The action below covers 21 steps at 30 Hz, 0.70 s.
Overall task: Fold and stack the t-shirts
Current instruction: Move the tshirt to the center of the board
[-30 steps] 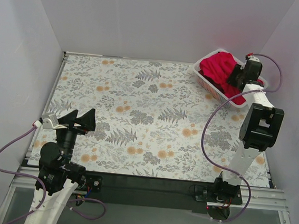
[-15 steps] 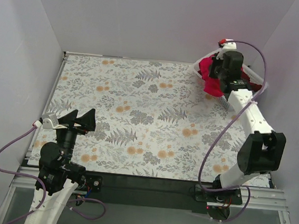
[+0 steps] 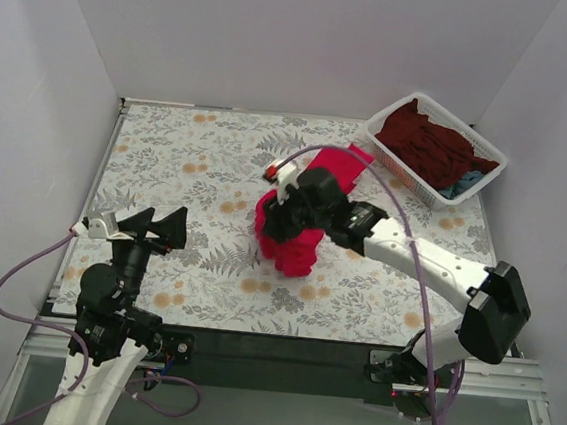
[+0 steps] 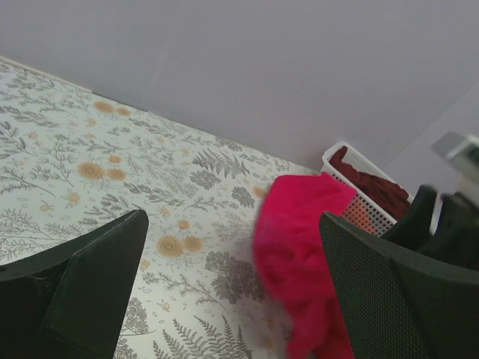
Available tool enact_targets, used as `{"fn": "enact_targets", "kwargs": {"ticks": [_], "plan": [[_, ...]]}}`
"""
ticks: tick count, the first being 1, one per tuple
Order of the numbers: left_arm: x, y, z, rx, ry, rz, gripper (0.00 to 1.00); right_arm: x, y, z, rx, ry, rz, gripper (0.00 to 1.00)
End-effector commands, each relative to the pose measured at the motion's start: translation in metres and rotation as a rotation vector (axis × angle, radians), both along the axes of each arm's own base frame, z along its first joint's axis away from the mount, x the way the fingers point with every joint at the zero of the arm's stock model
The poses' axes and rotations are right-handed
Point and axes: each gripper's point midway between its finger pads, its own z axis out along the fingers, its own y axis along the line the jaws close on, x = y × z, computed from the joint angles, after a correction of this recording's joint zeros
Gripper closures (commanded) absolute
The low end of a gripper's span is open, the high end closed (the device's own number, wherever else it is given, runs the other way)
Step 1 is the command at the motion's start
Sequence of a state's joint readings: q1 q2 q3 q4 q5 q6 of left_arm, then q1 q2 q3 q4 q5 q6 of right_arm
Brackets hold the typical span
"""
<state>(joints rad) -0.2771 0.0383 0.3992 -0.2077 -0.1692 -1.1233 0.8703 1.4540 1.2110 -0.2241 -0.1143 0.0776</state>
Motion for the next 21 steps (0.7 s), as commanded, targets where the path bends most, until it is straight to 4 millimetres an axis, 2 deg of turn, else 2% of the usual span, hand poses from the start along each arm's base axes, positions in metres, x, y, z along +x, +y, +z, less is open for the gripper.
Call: {"fn": "enact_targets", "kwargs": {"ticks": [1, 2, 3, 4, 5, 6, 7, 8, 9, 10, 12, 13, 14, 15, 16, 17, 18, 20, 21], "plan": [[0.005, -0.015, -0.009, 0.039, 0.054, -0.07, 0.02, -0.081, 0.031, -0.035, -0.048, 0.156, 0.244, 0.43], [0.009, -0.019, -0.015, 0.046, 0.083, -0.086, 0.02, -0.087, 0.026, -0.047, -0.075, 0.173, 0.241, 0.42], [0.011, -0.024, -0.019, 0.044, 0.108, -0.111, 0.02, -0.087, 0.022, -0.051, -0.081, 0.18, 0.217, 0.39], [0.01, -0.032, -0.019, 0.046, 0.119, -0.155, 0.02, -0.075, 0.012, -0.057, -0.114, 0.146, 0.144, 0.38], [0.014, -0.038, -0.027, 0.047, 0.167, -0.185, 0.02, -0.069, 0.004, -0.053, -0.118, 0.115, 0.102, 0.37], [0.013, -0.047, -0.031, 0.034, 0.198, -0.231, 0.02, -0.065, -0.006, -0.06, -0.145, 0.1, 0.07, 0.36], [0.017, -0.055, -0.04, 0.028, 0.251, -0.264, 0.02, -0.052, -0.017, -0.061, -0.161, 0.078, 0.009, 0.34], [0.013, -0.068, -0.039, 0.021, 0.271, -0.341, 0.02, -0.043, -0.029, -0.057, -0.161, 0.061, -0.052, 0.33], [0.013, -0.074, -0.043, 0.014, 0.3, -0.377, 0.02, -0.037, -0.043, -0.067, -0.178, 0.074, -0.096, 0.32], [0.016, -0.084, -0.055, -0.001, 0.37, -0.42, 0.02, -0.019, -0.061, -0.068, -0.162, 0.101, -0.179, 0.32], [0.011, -0.103, -0.061, -0.016, 0.444, -0.534, 0.02, -0.002, -0.084, -0.073, -0.149, 0.139, -0.265, 0.32], [0.01, -0.11, -0.066, -0.027, 0.482, -0.571, 0.02, 0.017, -0.106, -0.078, -0.136, 0.169, -0.346, 0.32], [0.013, -0.118, -0.081, -0.059, 0.574, -0.6, 0.02, 0.022, -0.111, -0.078, -0.108, 0.197, -0.356, 0.33], [0.007, -0.131, -0.084, -0.062, 0.61, -0.657, 0.02, 0.025, -0.113, -0.08, -0.083, 0.227, -0.351, 0.33], [0.007, -0.139, -0.097, -0.061, 0.677, -0.673, 0.02, 0.038, -0.126, -0.081, -0.063, 0.24, -0.395, 0.34], [0.005, -0.148, -0.101, -0.067, 0.713, -0.683, 0.02, 0.044, -0.127, -0.083, -0.047, 0.25, -0.404, 0.34], [-0.002, -0.164, -0.102, -0.042, 0.729, -0.705, 0.02, 0.049, -0.13, -0.084, -0.037, 0.258, -0.412, 0.34], [-0.005, -0.182, -0.117, -0.043, 0.817, -0.692, 0.02, 0.059, -0.136, -0.088, -0.024, 0.279, -0.43, 0.35], [-0.019, -0.197, -0.125, -0.017, 0.858, -0.722, 0.02, 0.061, -0.137, -0.089, -0.018, 0.287, -0.428, 0.35]]}}
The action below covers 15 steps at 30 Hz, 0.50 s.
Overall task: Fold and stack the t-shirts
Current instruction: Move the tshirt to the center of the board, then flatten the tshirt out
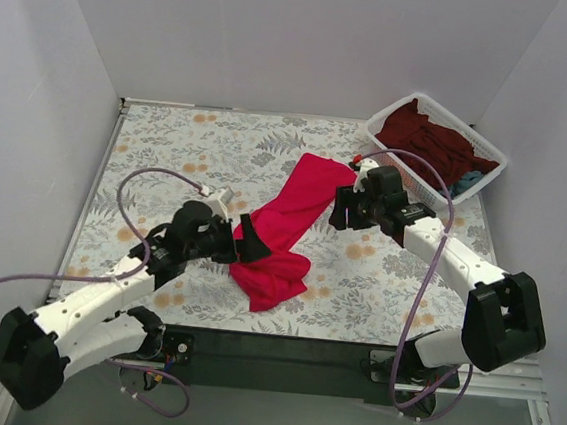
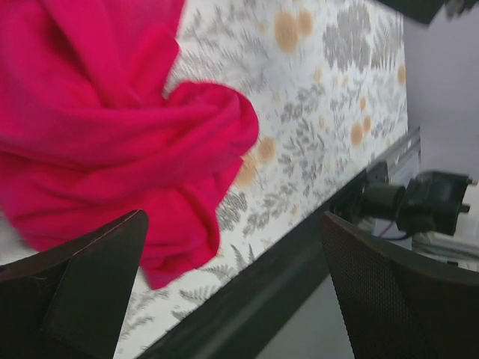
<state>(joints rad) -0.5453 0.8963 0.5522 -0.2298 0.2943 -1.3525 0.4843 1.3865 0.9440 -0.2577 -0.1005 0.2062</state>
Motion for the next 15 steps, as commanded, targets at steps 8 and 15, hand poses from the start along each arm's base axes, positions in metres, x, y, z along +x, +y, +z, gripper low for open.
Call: {"fn": "enact_targets", "kwargs": {"ticks": [8, 15], "plan": [[-0.014, -0.02, -0.082, 0.247, 0.251, 0.196, 0.02, -0.011, 0.025, -0.017, 0.143, 0.08, 0.13, 0.34], [0.002, 0.008, -0.119, 0.379, 0.229, 0.351, 0.22, -0.025, 0.019, -0.033, 0.132, 0.101, 0.134, 0.34]]}}
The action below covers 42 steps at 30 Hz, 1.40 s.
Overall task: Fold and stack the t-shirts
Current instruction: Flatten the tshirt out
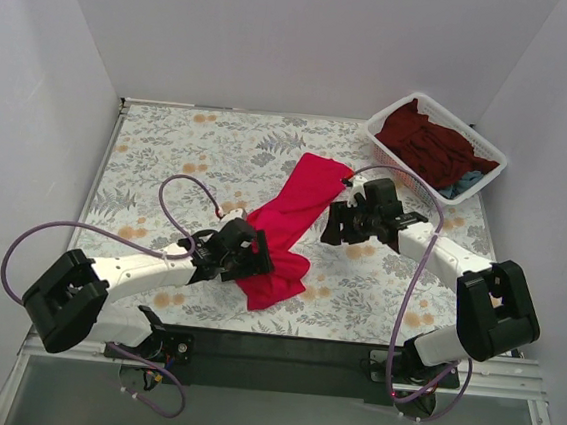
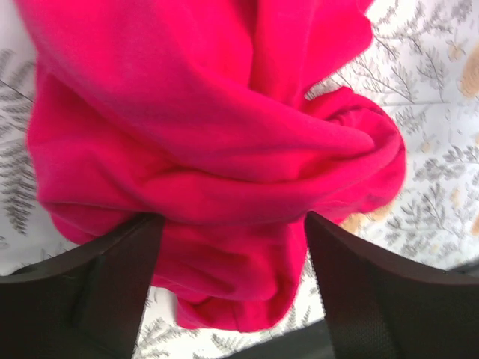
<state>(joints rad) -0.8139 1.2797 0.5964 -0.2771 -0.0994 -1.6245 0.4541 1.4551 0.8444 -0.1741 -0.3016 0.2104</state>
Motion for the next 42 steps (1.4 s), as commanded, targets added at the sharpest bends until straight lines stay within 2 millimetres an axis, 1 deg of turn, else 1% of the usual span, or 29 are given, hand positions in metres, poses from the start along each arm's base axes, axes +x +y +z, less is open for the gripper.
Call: {"fn": "enact_targets", "kwargs": {"ticks": [1, 2, 3, 5, 6, 8, 9, 10, 11, 12, 14, 15, 16, 17, 19, 20, 22, 23, 24, 25, 26, 27, 28, 29, 30, 33, 34, 37, 42], "plan": [[0.014, 0.029, -0.018, 0.117, -0.063, 0.126, 0.27, 0.0, 0.006, 0.009, 0.043, -0.041, 0.025, 0.34], [0.018, 0.034, -0.019, 0.142, -0.083, 0.142, 0.32, 0.0, 0.006, 0.008, 0.043, -0.041, 0.025, 0.34], [0.021, 0.039, -0.02, 0.163, -0.093, 0.151, 0.43, -0.001, 0.005, 0.007, 0.044, -0.037, 0.023, 0.34], [0.023, 0.057, -0.027, 0.255, -0.09, 0.167, 0.57, -0.003, 0.004, 0.005, 0.04, -0.036, 0.024, 0.34], [0.034, 0.075, -0.024, 0.304, -0.111, 0.223, 0.74, -0.003, 0.003, 0.004, 0.036, -0.037, 0.023, 0.34], [0.047, 0.099, -0.019, 0.371, -0.134, 0.269, 0.85, -0.004, 0.002, 0.004, 0.033, -0.043, 0.016, 0.34], [0.064, 0.125, -0.01, 0.394, -0.162, 0.364, 0.89, -0.002, 0.0, 0.004, 0.027, -0.051, 0.009, 0.34], [0.075, 0.135, -0.003, 0.388, -0.179, 0.404, 0.9, -0.002, 0.0, 0.005, 0.027, -0.054, 0.004, 0.34], [0.092, 0.139, 0.008, 0.346, -0.216, 0.434, 0.9, -0.002, -0.001, 0.004, 0.026, -0.055, 0.001, 0.34], [0.107, 0.159, 0.013, 0.373, -0.236, 0.456, 0.9, -0.002, 0.0, 0.004, 0.03, -0.054, -0.003, 0.34], [0.147, 0.17, 0.046, 0.384, -0.348, 0.501, 0.85, -0.001, 0.0, 0.004, 0.034, -0.057, -0.003, 0.34], [0.159, 0.172, 0.046, 0.457, -0.366, 0.43, 0.82, -0.002, 0.0, 0.003, 0.032, -0.054, -0.003, 0.34], [0.182, 0.167, 0.069, 0.449, -0.428, 0.415, 0.74, -0.001, 0.0, 0.005, 0.035, -0.059, -0.005, 0.34], [0.196, 0.167, 0.078, 0.458, -0.463, 0.398, 0.67, 0.0, 0.0, 0.007, 0.035, -0.067, -0.008, 0.34], [0.212, 0.166, 0.087, 0.512, -0.482, 0.341, 0.55, 0.003, 0.0, 0.013, 0.032, -0.092, -0.006, 0.34], [0.218, 0.164, 0.099, 0.504, -0.494, 0.339, 0.42, 0.005, 0.0, 0.016, 0.032, -0.102, -0.006, 0.34], [0.215, 0.157, 0.115, 0.442, -0.512, 0.34, 0.34, 0.009, -0.001, 0.02, 0.024, -0.125, -0.007, 0.34], [0.206, 0.152, 0.11, 0.406, -0.492, 0.316, 0.27, 0.011, -0.001, 0.021, 0.017, -0.136, -0.002, 0.34], [0.197, 0.152, 0.124, 0.366, -0.513, 0.331, 0.24, 0.014, -0.003, 0.022, 0.007, -0.146, -0.007, 0.34], [0.189, 0.151, 0.124, 0.336, -0.499, 0.345, 0.22, 0.017, -0.003, 0.023, 0.005, -0.154, -0.01, 0.34], [0.174, 0.151, 0.114, 0.291, -0.432, 0.387, 0.22, 0.018, -0.003, 0.023, -0.003, -0.159, -0.005, 0.34], [0.159, 0.146, 0.101, 0.249, -0.382, 0.381, 0.21, 0.019, -0.003, 0.023, -0.007, -0.163, -0.004, 0.34], [0.146, 0.144, 0.102, 0.206, -0.368, 0.394, 0.21, 0.02, -0.003, 0.022, -0.012, -0.163, -0.004, 0.34], [0.134, 0.142, 0.093, 0.162, -0.319, 0.424, 0.21, 0.021, -0.004, 0.019, -0.017, -0.159, -0.005, 0.34], [0.117, 0.135, 0.08, 0.12, -0.278, 0.393, 0.21, 0.021, -0.004, 0.018, -0.021, -0.158, -0.004, 0.34], [0.098, 0.127, 0.066, 0.061, -0.217, 0.395, 0.21, 0.021, -0.006, 0.012, -0.035, -0.151, -0.007, 0.34], [0.092, 0.126, 0.056, 0.061, -0.191, 0.394, 0.21, 0.022, -0.007, 0.01, -0.043, -0.153, -0.01, 0.34], [0.087, 0.124, 0.04, 0.08, -0.154, 0.4, 0.22, 0.028, -0.009, 0.005, -0.069, -0.158, -0.018, 0.34], [0.092, 0.118, 0.026, 0.089, -0.133, 0.415, 0.25, 0.05, -0.009, 0.012, -0.103, -0.208, -0.031, 0.34]]}}
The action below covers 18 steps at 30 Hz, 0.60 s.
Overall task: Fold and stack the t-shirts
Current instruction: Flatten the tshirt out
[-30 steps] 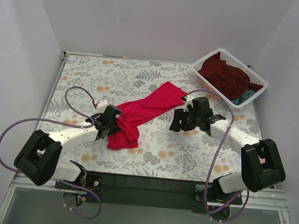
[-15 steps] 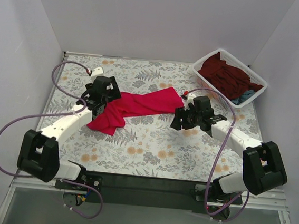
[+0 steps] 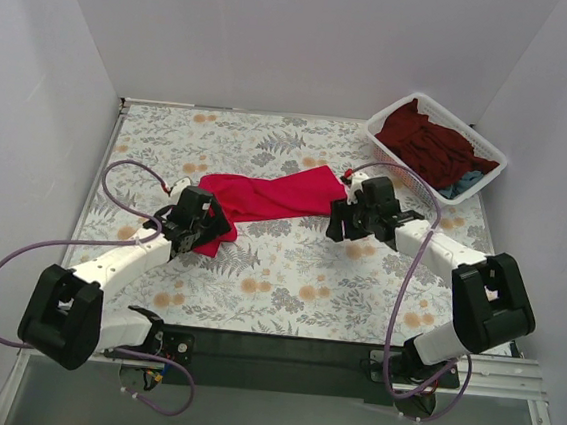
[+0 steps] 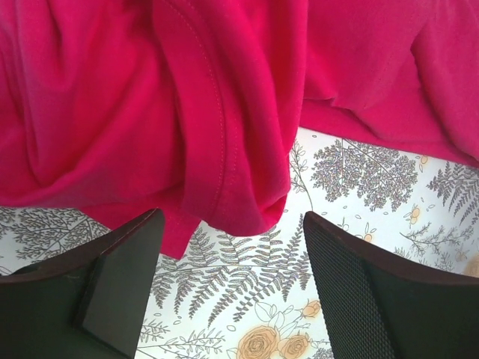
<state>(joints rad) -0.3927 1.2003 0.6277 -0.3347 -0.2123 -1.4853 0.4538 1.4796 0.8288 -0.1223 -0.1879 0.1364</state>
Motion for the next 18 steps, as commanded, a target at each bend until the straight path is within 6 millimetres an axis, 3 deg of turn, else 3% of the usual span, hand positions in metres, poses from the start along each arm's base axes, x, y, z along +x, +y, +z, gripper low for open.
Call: {"fn": "enact_targets", "kwargs": {"ticks": [1, 8, 11, 12, 16, 18], "plan": [[0.006, -0.007, 0.002, -0.04, -0.018, 0.033, 0.27, 0.034, 0.006, 0.023, -0.011, -0.123, 0.0, 0.34], [0.009, -0.005, -0.011, -0.019, 0.0, 0.057, 0.41, 0.068, 0.004, 0.022, -0.081, -0.174, 0.017, 0.34], [0.009, -0.005, -0.012, -0.01, 0.001, 0.058, 0.57, 0.082, 0.006, 0.017, -0.097, -0.182, 0.045, 0.34], [0.01, -0.003, -0.009, -0.006, -0.012, 0.064, 0.68, 0.085, 0.007, 0.016, -0.107, -0.191, 0.066, 0.34], [0.016, 0.001, 0.006, 0.024, -0.057, 0.053, 0.93, 0.096, 0.006, -0.002, -0.155, -0.179, 0.091, 0.33], [0.015, 0.006, 0.011, 0.052, -0.062, 0.053, 1.0, 0.099, 0.005, -0.007, -0.174, -0.179, 0.101, 0.33]]}}
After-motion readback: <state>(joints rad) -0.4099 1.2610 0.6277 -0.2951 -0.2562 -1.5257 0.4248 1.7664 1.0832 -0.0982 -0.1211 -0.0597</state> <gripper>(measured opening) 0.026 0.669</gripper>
